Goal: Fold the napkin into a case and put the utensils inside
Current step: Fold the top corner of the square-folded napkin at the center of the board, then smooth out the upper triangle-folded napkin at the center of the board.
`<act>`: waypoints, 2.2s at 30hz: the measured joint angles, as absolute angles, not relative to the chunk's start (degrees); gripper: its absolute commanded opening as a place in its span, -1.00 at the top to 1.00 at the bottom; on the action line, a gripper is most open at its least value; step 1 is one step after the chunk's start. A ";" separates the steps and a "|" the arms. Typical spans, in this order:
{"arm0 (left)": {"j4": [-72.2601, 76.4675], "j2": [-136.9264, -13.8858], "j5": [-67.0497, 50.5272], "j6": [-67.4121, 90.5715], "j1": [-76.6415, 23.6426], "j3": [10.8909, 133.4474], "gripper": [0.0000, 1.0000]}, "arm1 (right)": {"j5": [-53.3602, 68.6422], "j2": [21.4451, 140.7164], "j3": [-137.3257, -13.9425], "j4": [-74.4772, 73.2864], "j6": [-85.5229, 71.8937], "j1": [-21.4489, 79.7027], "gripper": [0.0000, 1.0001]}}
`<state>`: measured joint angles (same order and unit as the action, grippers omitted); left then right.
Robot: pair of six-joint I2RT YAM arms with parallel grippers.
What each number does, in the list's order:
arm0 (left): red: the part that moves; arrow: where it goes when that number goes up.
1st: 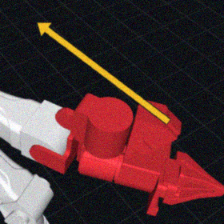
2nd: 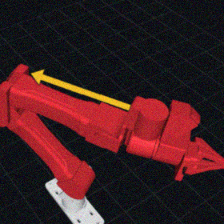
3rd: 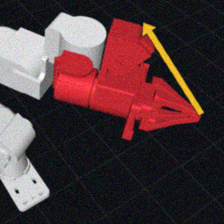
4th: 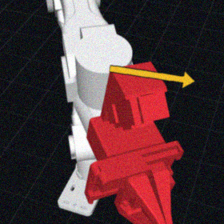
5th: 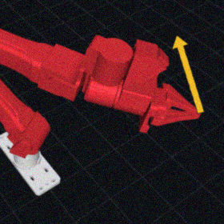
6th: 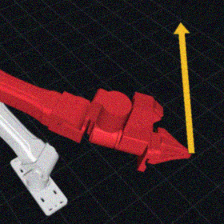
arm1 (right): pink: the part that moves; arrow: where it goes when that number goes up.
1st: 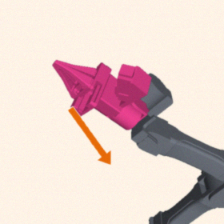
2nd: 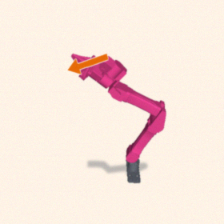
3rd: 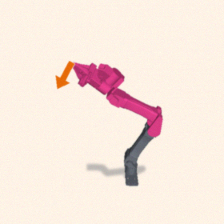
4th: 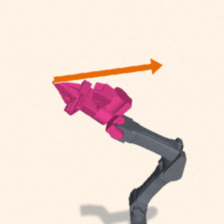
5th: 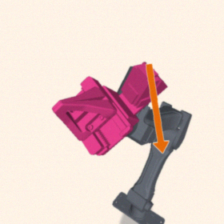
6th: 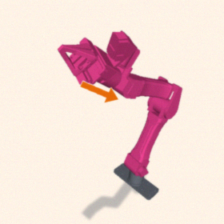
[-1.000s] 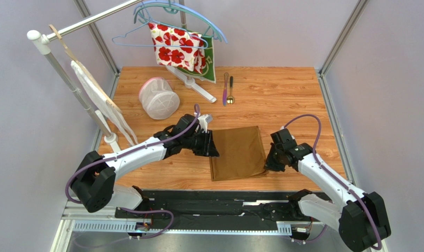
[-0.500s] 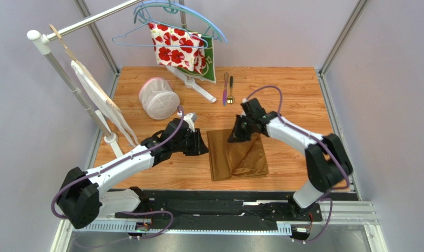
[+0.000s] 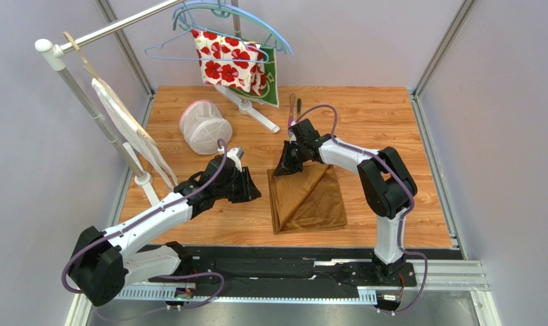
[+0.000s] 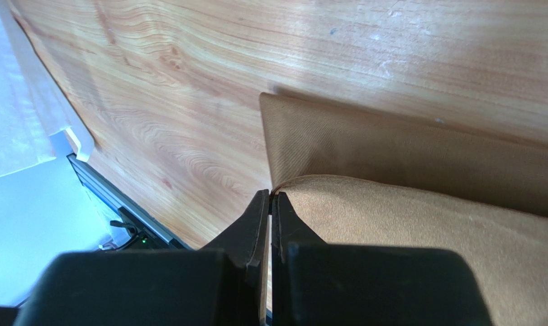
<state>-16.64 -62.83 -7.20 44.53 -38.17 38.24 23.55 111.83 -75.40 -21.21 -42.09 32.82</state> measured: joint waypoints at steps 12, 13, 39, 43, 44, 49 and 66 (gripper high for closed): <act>-16.45 -63.00 -9.17 44.64 -38.17 38.13 0.26 | 24.05 114.54 -77.08 -20.16 -42.81 32.82 0.97; -16.47 -63.00 -9.26 44.66 -38.17 38.11 0.26 | 24.08 114.89 -77.69 -20.01 -42.92 32.82 0.97; -3.68 -71.24 -20.78 45.10 -41.28 37.04 0.15 | 24.99 118.06 -82.46 -20.51 -40.25 30.85 -0.34; 1.37 -76.18 -23.68 46.02 -43.05 37.06 0.45 | 25.28 112.79 -80.82 -22.06 -37.63 29.71 -0.43; 2.81 -78.02 -24.71 46.39 -43.27 37.06 0.58 | 25.47 110.13 -78.98 -21.65 -36.91 29.21 -0.43; 9.17 -85.08 -27.81 48.73 -44.60 36.93 0.81 | 29.21 96.09 -64.97 -18.79 -34.63 25.61 -0.54; 26.96 -93.73 -30.46 53.32 -44.99 26.98 0.80 | 44.60 91.98 -44.80 -5.13 -32.71 16.67 -0.70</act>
<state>26.96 -93.73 -30.46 53.32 -44.99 26.98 44.60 91.98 -44.80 -5.13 -32.71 16.67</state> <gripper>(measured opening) 0.093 0.847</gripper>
